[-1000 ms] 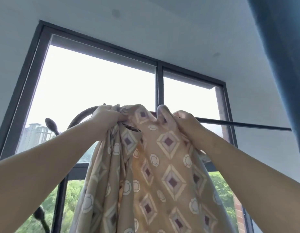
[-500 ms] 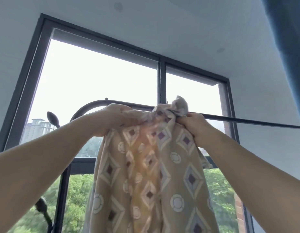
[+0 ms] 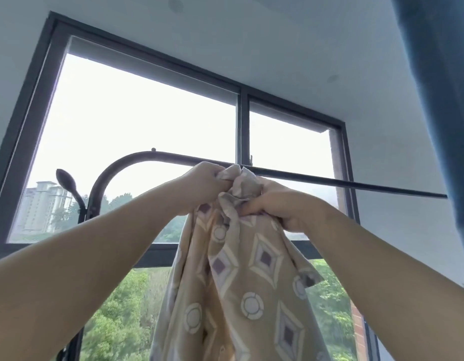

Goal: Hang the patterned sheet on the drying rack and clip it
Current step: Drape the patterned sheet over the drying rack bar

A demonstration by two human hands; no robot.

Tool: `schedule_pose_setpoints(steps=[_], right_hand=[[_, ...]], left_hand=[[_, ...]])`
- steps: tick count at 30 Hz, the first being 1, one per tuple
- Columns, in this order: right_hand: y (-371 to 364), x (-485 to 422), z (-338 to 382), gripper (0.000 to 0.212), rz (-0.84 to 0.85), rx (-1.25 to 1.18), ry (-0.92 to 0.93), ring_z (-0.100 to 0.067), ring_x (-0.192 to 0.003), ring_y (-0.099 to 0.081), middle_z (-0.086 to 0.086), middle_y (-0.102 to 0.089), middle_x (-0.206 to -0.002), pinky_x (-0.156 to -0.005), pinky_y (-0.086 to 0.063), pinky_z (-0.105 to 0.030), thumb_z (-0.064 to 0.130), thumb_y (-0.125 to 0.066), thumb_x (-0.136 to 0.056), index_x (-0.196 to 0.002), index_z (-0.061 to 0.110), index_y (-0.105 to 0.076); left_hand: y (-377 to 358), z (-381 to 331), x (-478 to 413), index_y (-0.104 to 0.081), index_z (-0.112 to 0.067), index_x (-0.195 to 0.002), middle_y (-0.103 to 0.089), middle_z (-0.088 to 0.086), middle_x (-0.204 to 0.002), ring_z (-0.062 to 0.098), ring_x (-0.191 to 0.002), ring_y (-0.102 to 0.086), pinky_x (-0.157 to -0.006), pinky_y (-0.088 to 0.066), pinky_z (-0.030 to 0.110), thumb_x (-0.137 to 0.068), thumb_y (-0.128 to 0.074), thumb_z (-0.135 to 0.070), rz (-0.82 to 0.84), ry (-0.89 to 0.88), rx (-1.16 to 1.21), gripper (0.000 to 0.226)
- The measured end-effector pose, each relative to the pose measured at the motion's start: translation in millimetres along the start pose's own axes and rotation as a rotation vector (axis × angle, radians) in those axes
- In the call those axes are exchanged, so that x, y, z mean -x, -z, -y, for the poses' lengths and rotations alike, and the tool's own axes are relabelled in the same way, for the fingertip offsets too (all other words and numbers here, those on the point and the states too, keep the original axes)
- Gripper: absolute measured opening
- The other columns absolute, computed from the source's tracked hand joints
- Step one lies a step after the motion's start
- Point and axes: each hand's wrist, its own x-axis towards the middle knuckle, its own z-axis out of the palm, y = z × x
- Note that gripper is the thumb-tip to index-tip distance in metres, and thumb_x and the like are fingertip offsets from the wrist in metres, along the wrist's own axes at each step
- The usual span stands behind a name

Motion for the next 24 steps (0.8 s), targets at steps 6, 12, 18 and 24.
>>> schedule_pose_setpoints(steps=[6,12,18,24], right_hand=[[13.7,-6.0,-12.4,0.022,-0.393,-0.049,0.159,-0.026,-0.074,-0.065,-0.011,-0.068,-0.078,-0.069,-0.056,-0.033,-0.01,-0.07,-0.071,-0.081,0.01,-0.068],[41.0,-8.6,-18.8,0.015,-0.747,0.088,0.225,-0.032,-0.083,-0.066,-0.01,-0.067,-0.078,-0.075,-0.055,-0.041,-0.001,-0.067,-0.07,-0.076,0.013,-0.065],[68.5,8.1,-10.6,0.013,-1.025,0.35,0.27,-0.018,-0.076,-0.05,0.007,-0.05,-0.069,-0.056,-0.036,-0.026,0.004,-0.056,-0.081,-0.089,0.015,-0.057],[78.6,15.8,-10.0,0.019,-0.977,0.539,0.231,-0.02,-0.08,-0.046,0.0,-0.053,-0.087,-0.067,-0.035,-0.027,0.011,-0.057,-0.084,-0.102,0.016,-0.057]], left_hand=[[13.1,8.1,1.6,-0.06,-0.013,-0.067,-0.051,-0.002,-0.063,0.012,-0.057,-0.048,-0.05,-0.04,0.017,-0.075,-0.076,-0.02,-0.021,-0.041,-0.032,0.019],[-1.2,50.6,18.1,-0.063,-0.008,-0.088,-0.071,0.006,-0.087,0.02,-0.08,-0.067,-0.078,-0.058,0.031,-0.08,-0.067,-0.016,0.422,0.346,-0.132,0.012],[-15.8,68.1,10.5,-0.06,-0.007,-0.087,-0.065,0.01,-0.079,0.023,-0.069,-0.062,-0.07,-0.054,0.041,-0.094,-0.051,-0.032,0.0,0.343,0.242,0.027],[16.3,-37.5,-21.0,-0.044,-0.017,-0.059,-0.047,-0.002,-0.06,0.013,-0.056,-0.043,-0.048,-0.034,0.02,-0.091,-0.05,-0.027,-0.582,-0.256,-0.097,0.034]])
